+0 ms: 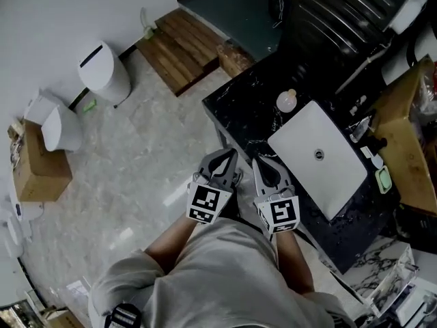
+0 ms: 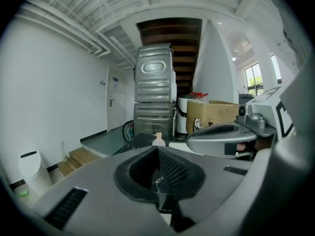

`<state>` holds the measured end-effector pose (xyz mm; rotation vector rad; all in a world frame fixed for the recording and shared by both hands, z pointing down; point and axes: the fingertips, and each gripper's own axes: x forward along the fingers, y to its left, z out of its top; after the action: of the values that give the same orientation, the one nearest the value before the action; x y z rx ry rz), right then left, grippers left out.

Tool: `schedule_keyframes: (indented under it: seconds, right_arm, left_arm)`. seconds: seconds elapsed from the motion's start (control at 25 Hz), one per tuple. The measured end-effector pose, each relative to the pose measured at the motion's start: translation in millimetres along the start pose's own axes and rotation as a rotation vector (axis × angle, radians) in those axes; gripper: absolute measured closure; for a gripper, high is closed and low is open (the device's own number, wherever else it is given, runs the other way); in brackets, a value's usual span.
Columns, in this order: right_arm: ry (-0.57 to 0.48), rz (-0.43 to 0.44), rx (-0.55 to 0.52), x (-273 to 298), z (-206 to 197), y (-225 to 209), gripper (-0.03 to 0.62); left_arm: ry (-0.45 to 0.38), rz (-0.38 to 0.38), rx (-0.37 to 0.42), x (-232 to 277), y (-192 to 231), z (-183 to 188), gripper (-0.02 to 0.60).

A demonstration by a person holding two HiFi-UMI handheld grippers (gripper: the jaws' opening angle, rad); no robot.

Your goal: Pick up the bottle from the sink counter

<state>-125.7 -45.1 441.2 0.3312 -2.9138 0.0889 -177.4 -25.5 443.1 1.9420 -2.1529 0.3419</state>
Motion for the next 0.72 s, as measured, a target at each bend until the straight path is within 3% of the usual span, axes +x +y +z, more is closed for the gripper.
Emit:
schedule_keyframes:
  seconds: [0.72]
  right_arm:
    - [0.152, -0.286, 0.108, 48.6, -17.6, -111.6, 0.585]
  left_arm:
    - [0.085, -0.339, 0.028, 177.1, 12.3, 6.5, 0.568]
